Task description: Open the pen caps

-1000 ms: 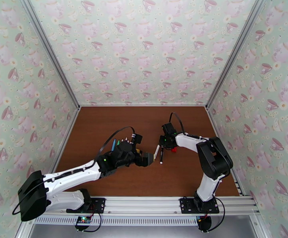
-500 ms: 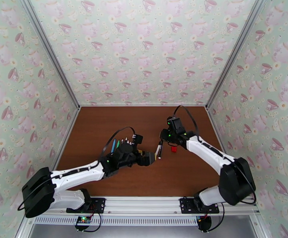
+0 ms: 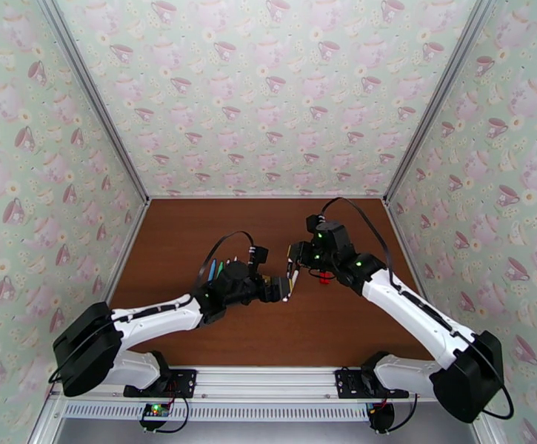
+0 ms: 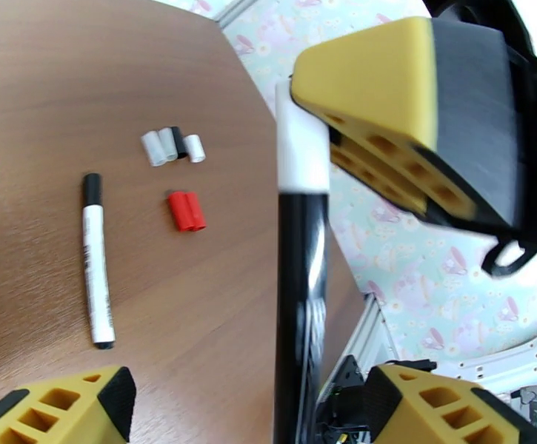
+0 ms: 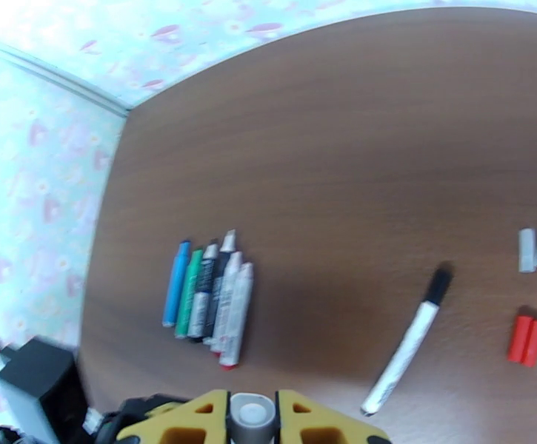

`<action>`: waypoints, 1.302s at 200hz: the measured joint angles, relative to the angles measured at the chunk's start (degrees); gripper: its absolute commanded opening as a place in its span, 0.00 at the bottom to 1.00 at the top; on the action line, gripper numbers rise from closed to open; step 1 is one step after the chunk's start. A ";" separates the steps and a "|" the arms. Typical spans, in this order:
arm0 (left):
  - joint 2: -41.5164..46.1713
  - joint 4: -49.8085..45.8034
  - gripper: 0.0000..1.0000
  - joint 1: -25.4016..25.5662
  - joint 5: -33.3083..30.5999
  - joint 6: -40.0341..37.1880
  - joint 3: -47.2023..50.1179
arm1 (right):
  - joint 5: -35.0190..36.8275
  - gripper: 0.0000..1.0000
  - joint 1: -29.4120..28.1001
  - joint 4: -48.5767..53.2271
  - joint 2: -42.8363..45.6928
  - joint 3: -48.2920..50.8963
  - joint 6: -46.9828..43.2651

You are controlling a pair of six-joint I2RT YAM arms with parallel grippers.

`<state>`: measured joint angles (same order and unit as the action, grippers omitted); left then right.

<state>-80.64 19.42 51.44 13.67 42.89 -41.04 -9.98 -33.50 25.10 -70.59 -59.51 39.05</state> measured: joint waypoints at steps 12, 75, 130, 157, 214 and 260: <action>-0.61 0.37 0.70 0.00 0.74 0.07 -0.63 | -0.66 0.20 -0.57 -0.72 0.02 0.00 0.85; -0.87 0.33 0.45 0.00 0.96 0.22 -1.14 | -1.01 0.19 -2.45 -3.50 1.22 1.97 4.22; -0.83 -0.74 0.24 0.00 0.96 -0.48 -1.18 | -1.22 0.19 -2.56 -4.96 1.31 2.27 5.33; -0.37 -1.31 0.13 0.17 1.14 -1.36 -1.49 | -1.27 0.23 -2.62 -5.11 1.31 2.47 5.40; 1.51 -2.84 0.07 0.11 1.36 -2.84 -1.38 | -1.86 0.40 -2.84 -5.27 2.27 2.58 5.75; 2.97 -1.55 0.07 0.11 4.02 -3.13 -0.68 | -6.32 0.44 -2.84 -6.19 3.52 2.58 5.77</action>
<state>-77.67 17.87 51.55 17.69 39.77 -41.71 -16.29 -36.34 18.92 -67.07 -56.93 44.82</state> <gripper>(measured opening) 0.186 0.438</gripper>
